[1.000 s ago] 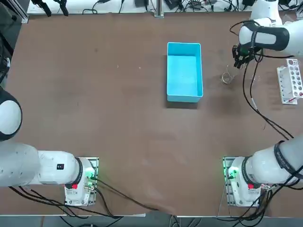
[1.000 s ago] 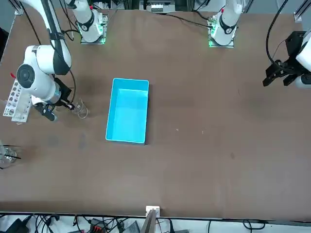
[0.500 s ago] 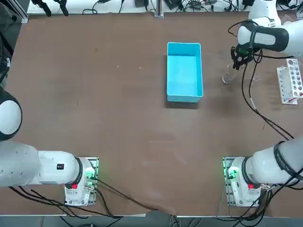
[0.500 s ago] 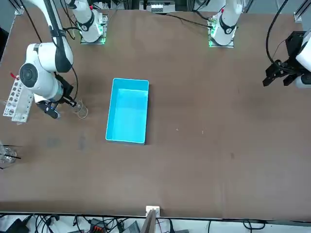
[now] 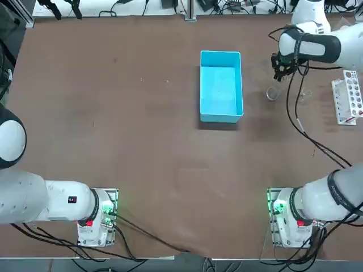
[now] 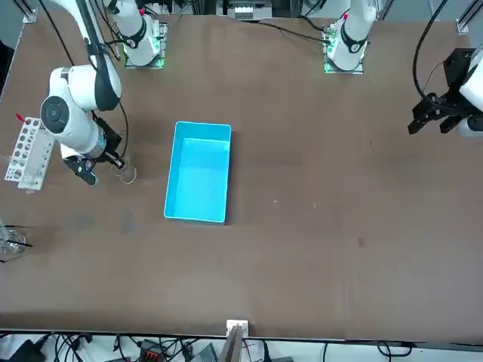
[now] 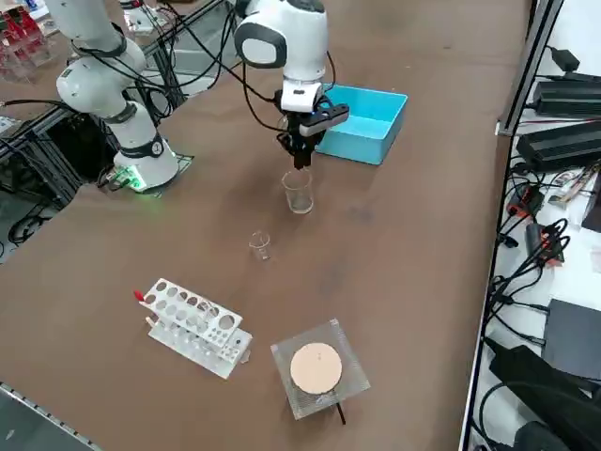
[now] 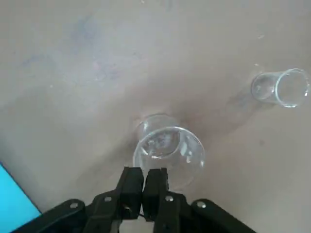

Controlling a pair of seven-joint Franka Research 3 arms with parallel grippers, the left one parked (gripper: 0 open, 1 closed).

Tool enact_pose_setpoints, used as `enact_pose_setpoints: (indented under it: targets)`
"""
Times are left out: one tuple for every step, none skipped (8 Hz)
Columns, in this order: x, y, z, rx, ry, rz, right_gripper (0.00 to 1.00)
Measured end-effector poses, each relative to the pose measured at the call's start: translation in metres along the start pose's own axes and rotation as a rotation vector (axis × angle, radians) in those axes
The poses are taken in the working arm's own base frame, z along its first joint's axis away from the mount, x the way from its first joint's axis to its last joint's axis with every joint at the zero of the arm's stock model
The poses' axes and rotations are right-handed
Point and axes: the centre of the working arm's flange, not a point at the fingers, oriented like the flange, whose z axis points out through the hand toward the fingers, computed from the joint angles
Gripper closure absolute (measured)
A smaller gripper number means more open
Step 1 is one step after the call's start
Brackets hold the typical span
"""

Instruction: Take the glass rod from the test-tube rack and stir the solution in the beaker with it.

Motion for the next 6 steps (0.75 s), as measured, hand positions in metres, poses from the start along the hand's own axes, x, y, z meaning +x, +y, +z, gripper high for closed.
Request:
enact_pose_setpoints:
  targets:
    - [0.004, -0.002, -0.003, 0.007, 0.009, 0.005, 0.95]
    - [0.009, -0.001, -0.006, 0.015, 0.019, 0.011, 0.95]
    - [0.012, 0.001, -0.007, 0.020, 0.025, 0.019, 0.95]
    - [0.017, 0.007, -0.005, 0.019, 0.025, 0.032, 0.95]
    - [0.023, 0.016, -0.003, 0.016, 0.020, 0.051, 0.95]
    - [0.027, 0.023, -0.001, 0.012, 0.014, 0.066, 0.95]
